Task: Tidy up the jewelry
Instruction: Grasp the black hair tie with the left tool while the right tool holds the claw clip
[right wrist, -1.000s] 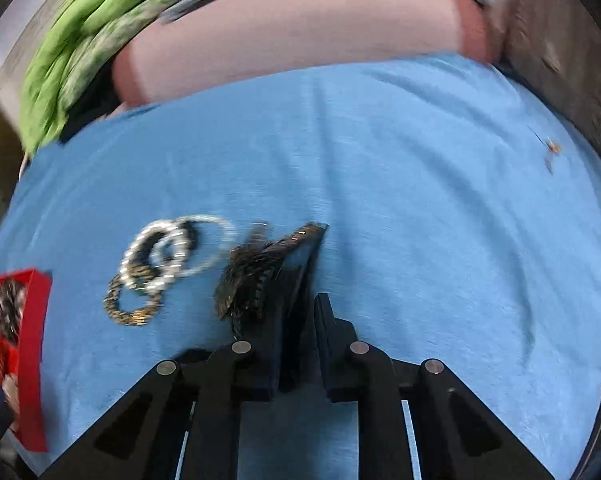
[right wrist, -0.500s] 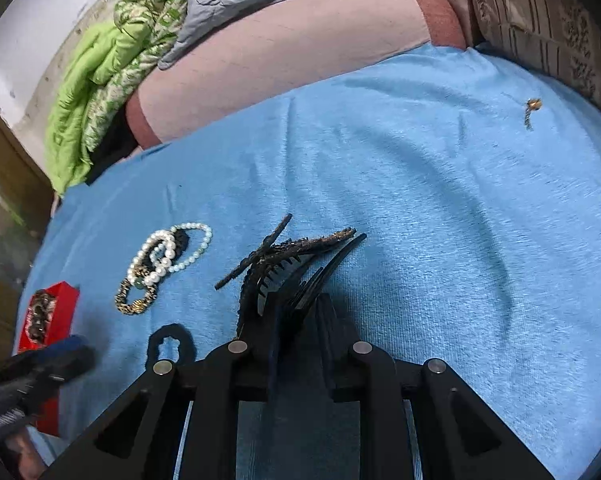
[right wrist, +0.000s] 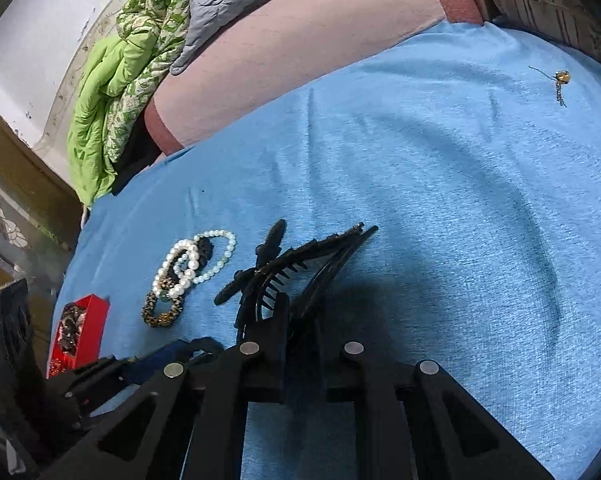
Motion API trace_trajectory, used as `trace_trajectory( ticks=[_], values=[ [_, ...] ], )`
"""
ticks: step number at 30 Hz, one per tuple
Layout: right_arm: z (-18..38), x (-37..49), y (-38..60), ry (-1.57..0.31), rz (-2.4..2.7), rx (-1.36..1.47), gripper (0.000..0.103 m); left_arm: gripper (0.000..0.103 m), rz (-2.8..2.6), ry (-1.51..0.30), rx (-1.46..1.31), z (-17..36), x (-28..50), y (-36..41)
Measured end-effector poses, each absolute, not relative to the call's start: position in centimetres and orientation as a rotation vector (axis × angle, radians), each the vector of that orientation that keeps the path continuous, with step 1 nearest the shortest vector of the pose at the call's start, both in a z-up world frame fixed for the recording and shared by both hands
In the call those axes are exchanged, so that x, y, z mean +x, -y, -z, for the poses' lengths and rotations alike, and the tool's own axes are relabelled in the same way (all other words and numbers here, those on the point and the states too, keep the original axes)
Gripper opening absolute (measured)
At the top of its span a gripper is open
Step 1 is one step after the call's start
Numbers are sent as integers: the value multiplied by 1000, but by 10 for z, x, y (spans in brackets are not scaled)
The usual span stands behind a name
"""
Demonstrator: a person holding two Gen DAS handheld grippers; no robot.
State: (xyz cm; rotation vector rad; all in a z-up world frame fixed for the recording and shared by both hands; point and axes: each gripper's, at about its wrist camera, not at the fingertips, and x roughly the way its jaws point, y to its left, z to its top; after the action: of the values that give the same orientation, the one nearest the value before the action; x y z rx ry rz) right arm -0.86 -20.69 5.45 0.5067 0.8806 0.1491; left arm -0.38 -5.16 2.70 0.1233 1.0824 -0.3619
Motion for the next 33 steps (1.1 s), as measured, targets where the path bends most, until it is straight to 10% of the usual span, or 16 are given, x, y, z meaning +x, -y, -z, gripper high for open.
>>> trace_trajectory(
  ticks=[33],
  values=[
    [-115,-111,100,-910,-202,319,5,7,114,-904,-19,-114,-107,-103]
  ],
)
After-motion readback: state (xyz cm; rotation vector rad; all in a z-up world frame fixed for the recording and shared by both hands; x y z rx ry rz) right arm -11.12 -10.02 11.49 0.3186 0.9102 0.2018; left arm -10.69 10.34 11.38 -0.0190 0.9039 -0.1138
